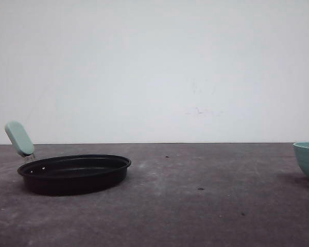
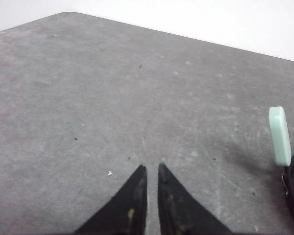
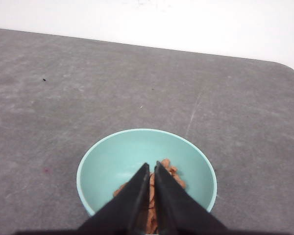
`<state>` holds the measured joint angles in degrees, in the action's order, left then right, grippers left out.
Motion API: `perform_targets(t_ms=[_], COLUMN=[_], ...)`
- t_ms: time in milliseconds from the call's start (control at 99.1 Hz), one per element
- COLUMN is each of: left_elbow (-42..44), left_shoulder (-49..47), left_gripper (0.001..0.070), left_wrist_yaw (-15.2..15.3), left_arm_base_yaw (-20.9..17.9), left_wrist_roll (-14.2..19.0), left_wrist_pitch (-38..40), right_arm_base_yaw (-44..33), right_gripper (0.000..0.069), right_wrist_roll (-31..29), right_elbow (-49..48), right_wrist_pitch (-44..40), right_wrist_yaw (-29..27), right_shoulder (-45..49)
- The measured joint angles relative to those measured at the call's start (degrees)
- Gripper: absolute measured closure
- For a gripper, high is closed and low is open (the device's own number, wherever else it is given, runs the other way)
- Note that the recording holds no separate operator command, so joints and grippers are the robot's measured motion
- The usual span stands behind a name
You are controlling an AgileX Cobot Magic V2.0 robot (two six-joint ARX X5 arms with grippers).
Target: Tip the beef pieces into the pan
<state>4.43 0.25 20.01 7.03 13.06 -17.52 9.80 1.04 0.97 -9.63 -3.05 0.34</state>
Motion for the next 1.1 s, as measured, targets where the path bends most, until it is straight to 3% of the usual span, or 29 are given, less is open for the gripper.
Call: perform_targets(t_ms=[646,737,918,1100], left_elbow=[0.0,0.0,-0.2,-0.2], left_shoulder=[0.0,0.0,0.0,0.0], left_gripper=[0.0696,0.0696,0.0696,0.0696], left_wrist_yaw=[-0.1,-0.5,-0.5,-0.5], left_arm_base_yaw=[0.0,0.0,0.0,0.0], left_wrist_roll=[0.5,3.7,14.9,18.6], left_wrist_pitch=[0.0,0.2,0.8,0.9], right_arm_base_yaw=[0.0,0.0,0.0,0.0], right_gripper=[0.0677,0.0677,0.0677,0.0677], right_wrist_roll=[-0.8,-3.0,-7.8,-9.6], right_elbow=[0.0,0.0,0.0,0.0], right_wrist_pitch=[0.0,0.0,0.2,5.4], right_wrist_yaw=[0.0,0.0,0.0,0.0], right_shoulder=[0.0,0.0,0.0,0.0])
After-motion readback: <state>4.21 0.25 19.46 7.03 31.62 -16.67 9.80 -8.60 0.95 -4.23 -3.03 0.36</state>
